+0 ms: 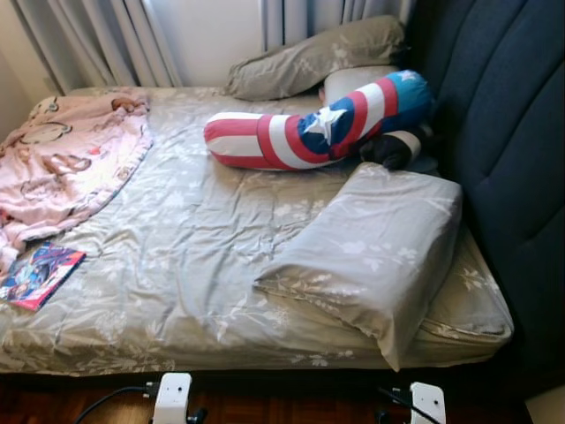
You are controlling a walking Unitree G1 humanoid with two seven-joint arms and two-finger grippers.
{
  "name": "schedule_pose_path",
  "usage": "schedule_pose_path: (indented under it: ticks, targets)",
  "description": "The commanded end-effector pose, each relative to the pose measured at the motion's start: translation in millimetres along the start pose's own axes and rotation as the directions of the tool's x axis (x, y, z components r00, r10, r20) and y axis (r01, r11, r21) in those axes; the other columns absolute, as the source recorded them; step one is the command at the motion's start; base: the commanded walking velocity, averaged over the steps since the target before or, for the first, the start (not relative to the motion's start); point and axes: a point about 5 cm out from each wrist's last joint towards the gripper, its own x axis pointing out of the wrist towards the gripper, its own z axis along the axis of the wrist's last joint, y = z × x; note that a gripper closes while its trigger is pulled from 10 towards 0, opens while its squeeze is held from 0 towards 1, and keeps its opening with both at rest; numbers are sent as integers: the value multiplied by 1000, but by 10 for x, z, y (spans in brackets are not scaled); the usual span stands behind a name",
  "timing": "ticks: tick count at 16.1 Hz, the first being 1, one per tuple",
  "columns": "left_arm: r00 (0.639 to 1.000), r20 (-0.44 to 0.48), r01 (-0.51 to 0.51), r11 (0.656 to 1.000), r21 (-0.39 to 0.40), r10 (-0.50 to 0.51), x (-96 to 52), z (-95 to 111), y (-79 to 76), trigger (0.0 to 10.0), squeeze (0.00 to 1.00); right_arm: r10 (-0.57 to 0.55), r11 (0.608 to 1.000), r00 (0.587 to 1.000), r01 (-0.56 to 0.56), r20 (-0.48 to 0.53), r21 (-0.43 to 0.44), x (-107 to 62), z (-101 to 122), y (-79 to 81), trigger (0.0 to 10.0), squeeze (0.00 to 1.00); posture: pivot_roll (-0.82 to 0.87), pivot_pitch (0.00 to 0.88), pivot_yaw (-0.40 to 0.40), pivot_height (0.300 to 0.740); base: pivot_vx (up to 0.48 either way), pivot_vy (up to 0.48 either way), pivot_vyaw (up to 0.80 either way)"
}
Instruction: Clean up the room
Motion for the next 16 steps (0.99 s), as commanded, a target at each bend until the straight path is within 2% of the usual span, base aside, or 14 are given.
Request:
schedule_pose_path:
  ticks: [1, 6, 8, 13, 16]
  targets:
    - [999, -41, -6, 1000, 0, 6, -22, -94, 29, 10000, 0, -4, 1000, 1000, 4, -6, 6, -6, -26, 4, 10000, 0, -6, 81, 13, 740, 0, 0, 0]
    - [999, -38, -5, 1000, 0, 5, -17, -82, 17, 10000, 0, -2, 1000, 1000, 2, 6, 14, -3, -2, -7, 10000, 0, -5, 79, 14, 740, 210, 0, 0]
    - [999, -33, -4, 1000, -1, 4, -16, -75, 12, 10000, 0, 1, 1000, 1000, -1, 17, 20, 2, 20, 5, 10000, 0, -5, 78, 13, 740, 289, 0, -763]
    - [1000, -24, -1, 1000, -1, 1, -13, -58, 10, 10000, 0, 8, 1000, 999, -8, 32, 6, 12, 58, 35, 10000, 0, -5, 76, 11, 740, 290, 0, 0]
    - [1000, 0, 6, 1000, -8, -6, -8, -27, -3, 10000, 0, 13, 1000, 999, -13, 52, 4, 22, 110, 51, 10000, 0, -5, 76, 10, 740, 0, 0, 0]
